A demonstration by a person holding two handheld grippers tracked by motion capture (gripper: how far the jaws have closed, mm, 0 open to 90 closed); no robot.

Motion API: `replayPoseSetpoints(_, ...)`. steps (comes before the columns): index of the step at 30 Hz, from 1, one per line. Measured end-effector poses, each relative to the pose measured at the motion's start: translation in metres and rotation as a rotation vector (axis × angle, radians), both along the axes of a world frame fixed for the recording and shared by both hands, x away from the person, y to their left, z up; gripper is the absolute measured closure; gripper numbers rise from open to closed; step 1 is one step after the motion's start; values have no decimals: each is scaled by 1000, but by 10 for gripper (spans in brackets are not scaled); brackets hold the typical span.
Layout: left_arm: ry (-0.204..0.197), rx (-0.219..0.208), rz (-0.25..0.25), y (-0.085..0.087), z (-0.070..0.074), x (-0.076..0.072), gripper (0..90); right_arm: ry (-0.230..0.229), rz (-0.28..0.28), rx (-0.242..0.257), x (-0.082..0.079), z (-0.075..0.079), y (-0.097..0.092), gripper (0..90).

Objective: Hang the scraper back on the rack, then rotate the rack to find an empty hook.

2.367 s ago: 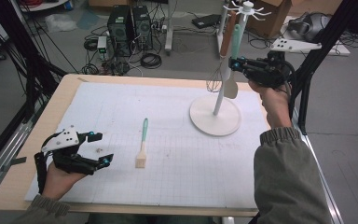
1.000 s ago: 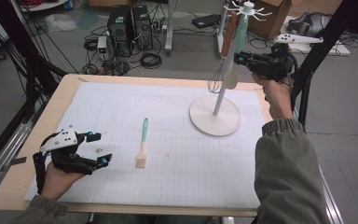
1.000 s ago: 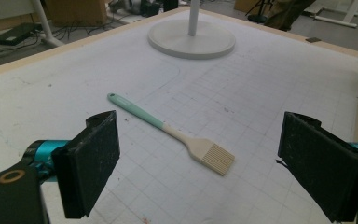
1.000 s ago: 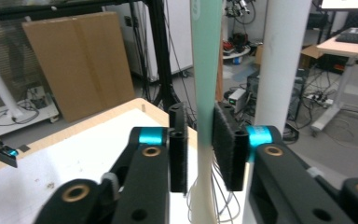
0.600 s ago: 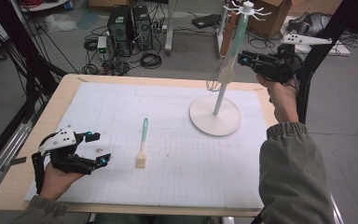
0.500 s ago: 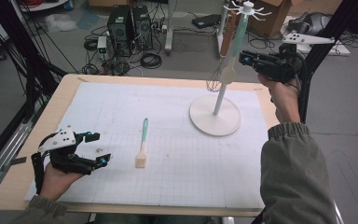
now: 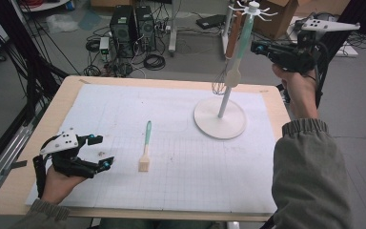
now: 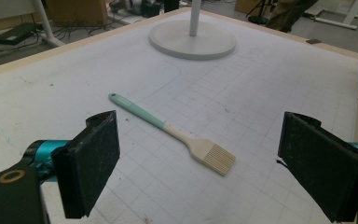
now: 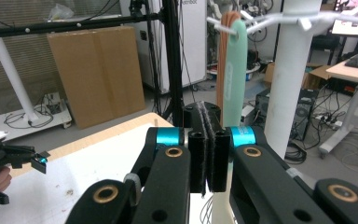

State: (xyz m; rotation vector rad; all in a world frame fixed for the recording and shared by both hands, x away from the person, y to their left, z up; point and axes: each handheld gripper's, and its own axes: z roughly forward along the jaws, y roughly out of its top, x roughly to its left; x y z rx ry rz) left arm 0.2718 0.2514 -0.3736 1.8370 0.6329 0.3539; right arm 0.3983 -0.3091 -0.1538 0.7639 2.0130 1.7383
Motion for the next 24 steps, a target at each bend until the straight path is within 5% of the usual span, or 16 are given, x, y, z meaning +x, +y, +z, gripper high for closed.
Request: replayPoseSetpoints(24, 0, -1, -4, -1, -1, 1, 131, -23, -11, -16, 0, 16, 1, 896)
